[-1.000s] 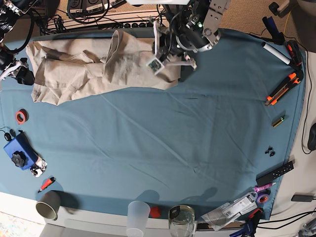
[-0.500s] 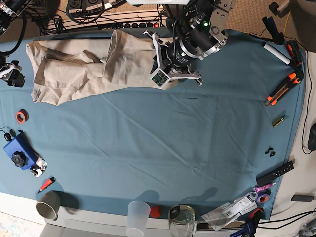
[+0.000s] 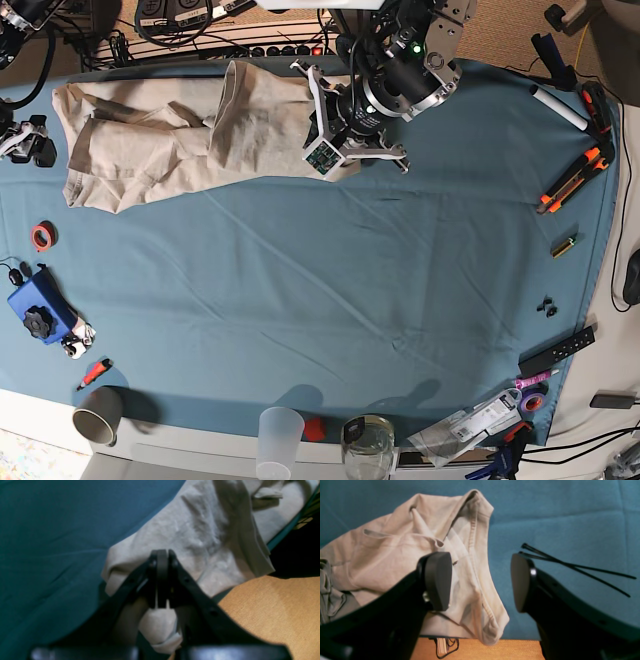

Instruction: Fold the T-shirt properly

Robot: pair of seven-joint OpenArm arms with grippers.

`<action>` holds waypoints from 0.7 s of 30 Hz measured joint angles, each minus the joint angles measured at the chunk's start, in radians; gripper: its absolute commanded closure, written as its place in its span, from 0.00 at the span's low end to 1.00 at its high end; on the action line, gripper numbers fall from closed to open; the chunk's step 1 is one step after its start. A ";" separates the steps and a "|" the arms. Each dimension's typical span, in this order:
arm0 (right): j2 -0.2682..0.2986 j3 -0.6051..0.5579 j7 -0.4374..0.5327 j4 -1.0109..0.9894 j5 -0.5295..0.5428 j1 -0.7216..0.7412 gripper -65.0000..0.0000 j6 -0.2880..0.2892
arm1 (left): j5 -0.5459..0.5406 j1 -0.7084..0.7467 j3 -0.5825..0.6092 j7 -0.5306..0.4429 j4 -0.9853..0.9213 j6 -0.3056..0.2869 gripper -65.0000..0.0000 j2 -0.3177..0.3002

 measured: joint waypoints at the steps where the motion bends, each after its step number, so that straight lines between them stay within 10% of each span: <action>1: -0.004 0.000 0.013 -0.011 0.001 0.005 0.44 0.000 | 0.000 0.001 0.000 0.000 0.000 0.000 1.00 0.000; 5: 0.002 -0.055 0.127 -0.127 -0.059 0.008 0.44 -0.002 | 0.000 0.001 0.000 0.000 0.000 0.000 1.00 0.000; 21: 0.018 -0.326 0.022 -0.305 0.118 0.094 0.44 0.008 | 0.000 0.003 0.000 0.000 0.000 0.000 1.00 0.000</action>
